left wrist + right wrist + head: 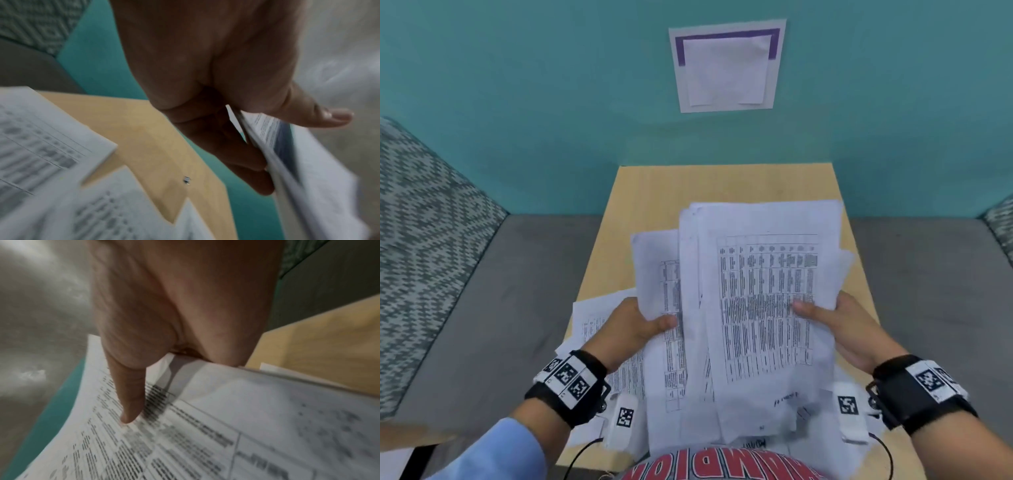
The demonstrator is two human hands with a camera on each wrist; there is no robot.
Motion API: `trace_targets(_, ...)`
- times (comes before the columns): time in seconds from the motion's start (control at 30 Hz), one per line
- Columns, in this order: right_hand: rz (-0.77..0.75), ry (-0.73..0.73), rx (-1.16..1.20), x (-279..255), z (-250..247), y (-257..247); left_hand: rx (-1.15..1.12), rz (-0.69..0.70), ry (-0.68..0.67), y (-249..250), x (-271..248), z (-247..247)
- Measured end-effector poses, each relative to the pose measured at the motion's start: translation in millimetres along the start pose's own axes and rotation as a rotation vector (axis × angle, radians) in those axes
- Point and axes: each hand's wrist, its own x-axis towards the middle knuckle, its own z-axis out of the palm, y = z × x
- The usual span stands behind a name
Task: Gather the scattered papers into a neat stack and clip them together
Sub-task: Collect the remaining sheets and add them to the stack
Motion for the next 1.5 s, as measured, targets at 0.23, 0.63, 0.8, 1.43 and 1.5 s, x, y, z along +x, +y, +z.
trace_targets(0.23, 0.012, -0.071, -0.03, 0, 29, 10, -0.016, 0.013, -0.053, 25, -6, 38)
trace_targets(0.63, -0.166, 0.107, -0.138, -15, 43, 27, -0.067, -0.061, 0.037, -11, 4, 52)
trace_targets(0.8, -0.254, 0.149, -0.179, -1, 48, 18, -0.171, 0.036, 0.179, -1, 11, 48)
trace_targets(1.43, -0.27, 0.185, -0.248, 7, 34, 32, 0.042, 0.176, 0.153, 13, 6, 21)
trace_targets(1.5, -0.26, 0.194, -0.286, 11, 33, 34, 0.105, 0.228, 0.165, 22, 6, 17)
